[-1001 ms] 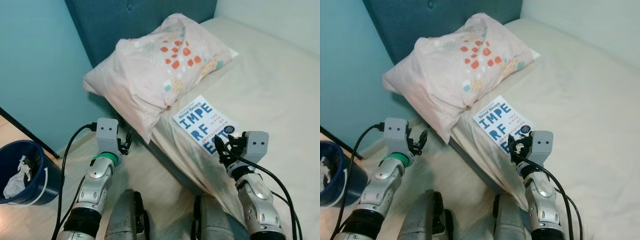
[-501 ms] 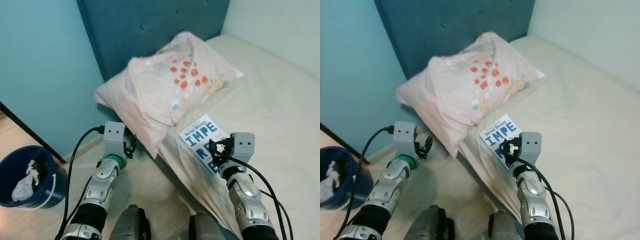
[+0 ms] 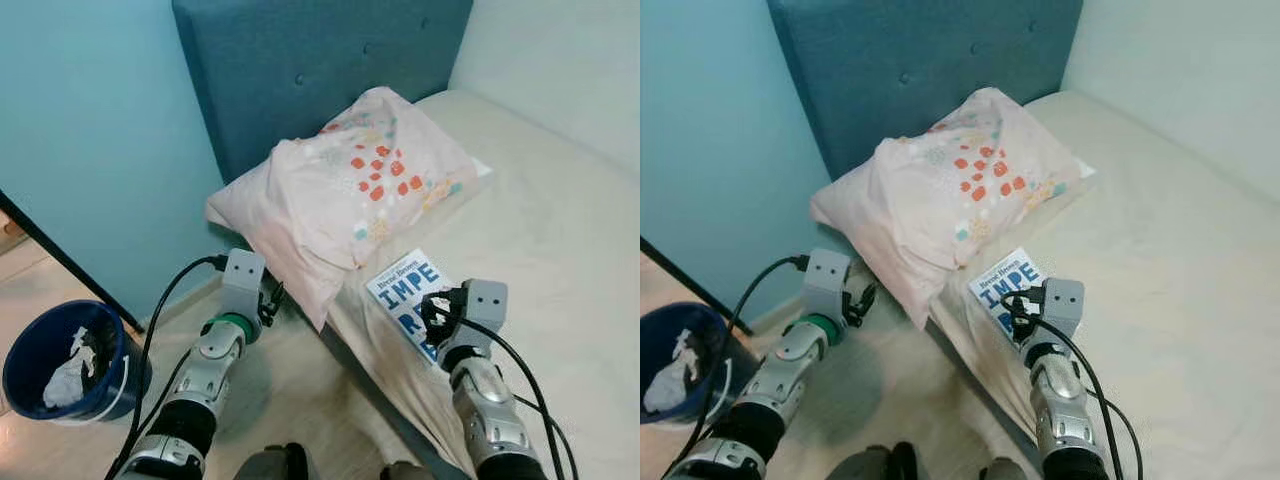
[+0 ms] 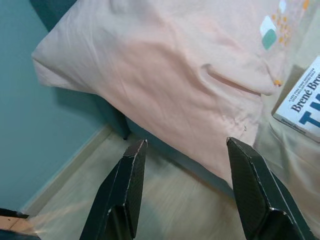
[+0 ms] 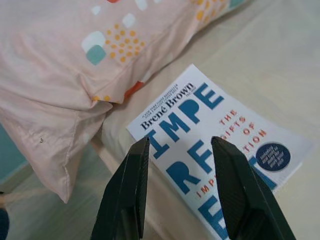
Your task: Clean up the room
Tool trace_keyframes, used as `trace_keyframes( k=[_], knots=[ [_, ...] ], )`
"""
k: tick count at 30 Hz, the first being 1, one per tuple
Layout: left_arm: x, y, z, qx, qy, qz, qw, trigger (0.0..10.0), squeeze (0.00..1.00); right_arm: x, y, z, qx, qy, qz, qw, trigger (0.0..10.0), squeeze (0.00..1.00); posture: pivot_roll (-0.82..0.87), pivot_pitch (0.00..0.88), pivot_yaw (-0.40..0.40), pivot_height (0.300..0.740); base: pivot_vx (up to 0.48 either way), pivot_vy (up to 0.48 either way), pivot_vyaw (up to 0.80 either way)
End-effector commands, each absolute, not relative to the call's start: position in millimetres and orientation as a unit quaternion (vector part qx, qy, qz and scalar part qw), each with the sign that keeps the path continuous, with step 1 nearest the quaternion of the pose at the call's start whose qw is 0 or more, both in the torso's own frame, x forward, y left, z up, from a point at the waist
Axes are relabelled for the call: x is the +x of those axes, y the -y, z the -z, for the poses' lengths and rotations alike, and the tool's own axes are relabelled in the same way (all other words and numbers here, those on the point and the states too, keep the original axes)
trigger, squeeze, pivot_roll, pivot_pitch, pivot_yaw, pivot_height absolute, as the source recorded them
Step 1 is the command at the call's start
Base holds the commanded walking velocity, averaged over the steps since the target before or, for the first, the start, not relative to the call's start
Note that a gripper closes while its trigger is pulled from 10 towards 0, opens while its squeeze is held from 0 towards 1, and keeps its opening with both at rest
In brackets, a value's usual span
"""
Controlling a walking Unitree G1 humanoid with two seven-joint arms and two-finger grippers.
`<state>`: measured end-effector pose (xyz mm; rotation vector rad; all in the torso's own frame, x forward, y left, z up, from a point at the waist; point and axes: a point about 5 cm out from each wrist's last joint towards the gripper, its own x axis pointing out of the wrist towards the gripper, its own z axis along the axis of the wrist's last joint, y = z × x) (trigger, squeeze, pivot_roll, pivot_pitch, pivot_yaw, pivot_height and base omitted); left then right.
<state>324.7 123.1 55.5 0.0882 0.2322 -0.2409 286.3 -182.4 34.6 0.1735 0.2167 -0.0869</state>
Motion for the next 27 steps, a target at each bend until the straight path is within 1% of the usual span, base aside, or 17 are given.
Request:
trace_keyframes(
  k=[1, 10, 17, 19, 21, 24, 26, 27],
  knots=[
    [322, -123, -50, 0.049, -0.124, 0.125, 0.983, 10.0, 0.0, 283, 182, -26, 0.095, -0.125, 0.049, 0.986, 10.0, 0.0, -0.04, 0.0, 0.103, 0.736, 0.0, 0.0, 0.0],
    [325, -120, -51, 0.041, -0.12, 0.134, 0.983, 10.0, 0.0, 287, 181, -25, 0.092, -0.137, 0.045, 0.985, 10.0, 0.0, -0.04, 0.0, 0.103, 0.736, 0.0, 0.0, -0.76],
    [324, -118, -49, 0.045, -0.121, 0.143, 0.981, 10.0, 0.0, 287, 177, -21, 0.11, -0.148, 0.038, 0.982, 10.0, 0.0, -0.03, 0.0, 0.102, 0.736, 0.0, 0.0, -0.8],
    [323, -119, -48, 0.045, -0.121, 0.145, 0.981, 10.0, 0.0, 287, 174, -19, 0.119, -0.155, 0.034, 0.98, 10.0, 0.0, -0.02, 0.024, 0.107, 0.736, 0.0, 0.0, -0.8],
    [322, -120, -47, 0.046, -0.122, 0.146, 0.981, 10.0, 0.0, 287, 174, -19, 0.121, -0.157, 0.033, 0.98, 10.0, 0.0, -0.02, 0.028, 0.107, 0.736, 0.0, 0.0, -0.8],
    [317, -123, -44, 0.047, -0.123, 0.153, 0.979, 10.0, 0.0, 282, 171, -14, 0.144, -0.166, 0.034, 0.975, 10.0, 0.0, 0.0, 0.066, 0.112, 0.736, 0.0, 0.0, -0.8],
    [317, -123, -44, 0.047, -0.123, 0.154, 0.979, 10.0, 0.0, 281, 171, -13, 0.147, -0.168, 0.034, 0.974, 10.0, 0.0, 0.0, 0.066, 0.112, 0.736, 0.0, 0.0, -0.8],
    [316, -124, -43, 0.048, -0.122, 0.154, 0.979, 10.0, 0.0, 279, 171, -12, 0.15, -0.171, 0.033, 0.973, 10.0, 0.0, 0.01, 0.085, 0.112, 0.736, 0.0, 0.0, -0.8]
  ],
)
